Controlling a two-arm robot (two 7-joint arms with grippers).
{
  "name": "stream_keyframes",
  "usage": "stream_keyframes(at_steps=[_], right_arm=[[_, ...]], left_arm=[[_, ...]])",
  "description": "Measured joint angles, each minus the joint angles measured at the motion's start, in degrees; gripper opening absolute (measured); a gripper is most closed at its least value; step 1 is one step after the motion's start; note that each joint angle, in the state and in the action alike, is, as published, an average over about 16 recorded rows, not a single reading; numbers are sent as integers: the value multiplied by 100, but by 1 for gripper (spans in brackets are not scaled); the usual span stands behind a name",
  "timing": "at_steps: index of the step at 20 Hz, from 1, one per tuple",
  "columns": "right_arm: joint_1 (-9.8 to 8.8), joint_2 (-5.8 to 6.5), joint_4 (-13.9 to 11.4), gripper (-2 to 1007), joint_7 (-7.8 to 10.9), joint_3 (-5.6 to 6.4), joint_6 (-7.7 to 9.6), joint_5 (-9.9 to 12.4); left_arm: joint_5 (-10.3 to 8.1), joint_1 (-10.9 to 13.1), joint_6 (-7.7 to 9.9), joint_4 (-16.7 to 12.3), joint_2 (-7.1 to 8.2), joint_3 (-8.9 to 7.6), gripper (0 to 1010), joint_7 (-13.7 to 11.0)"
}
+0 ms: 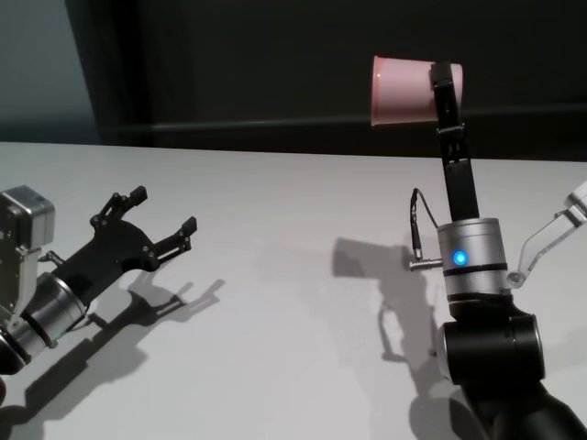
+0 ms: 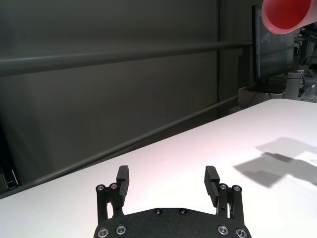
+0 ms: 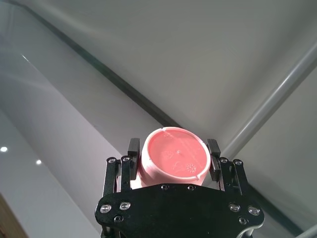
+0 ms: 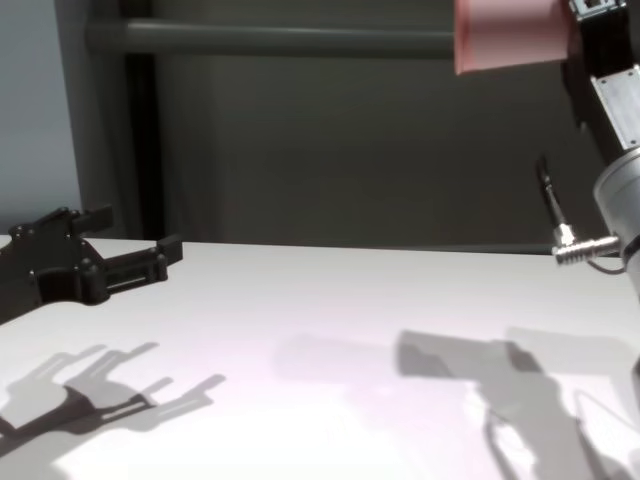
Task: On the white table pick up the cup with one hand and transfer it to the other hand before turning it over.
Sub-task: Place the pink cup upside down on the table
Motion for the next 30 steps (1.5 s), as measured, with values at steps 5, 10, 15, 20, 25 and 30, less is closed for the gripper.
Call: stream_keyframes(at_steps=[5,10,15,20,25,30], right_arm=[[-119,199,-366,786,-481,105,-146,-529],[-249,526,-801,786,-1056,158,-121,-1239],[-368,917,-1227,786,-1616,169,76,-2038],[-446,1297,-1568,786,-2062,123,426,-2822],[-455,1577,-1757,786,-2321,10,832,-3465],[-398,1760,-1804,786,-2428,-175,1244,-3980]], left_arm=[[-1,-1,0,0,2,2,1001,3],[-2,-2,0,0,3,3,1001,5],[-2,-3,0,0,3,4,1001,6],[-3,-3,0,0,4,4,1001,7],[-3,-3,0,0,4,4,1001,6],[-2,-3,0,0,4,4,1001,6]])
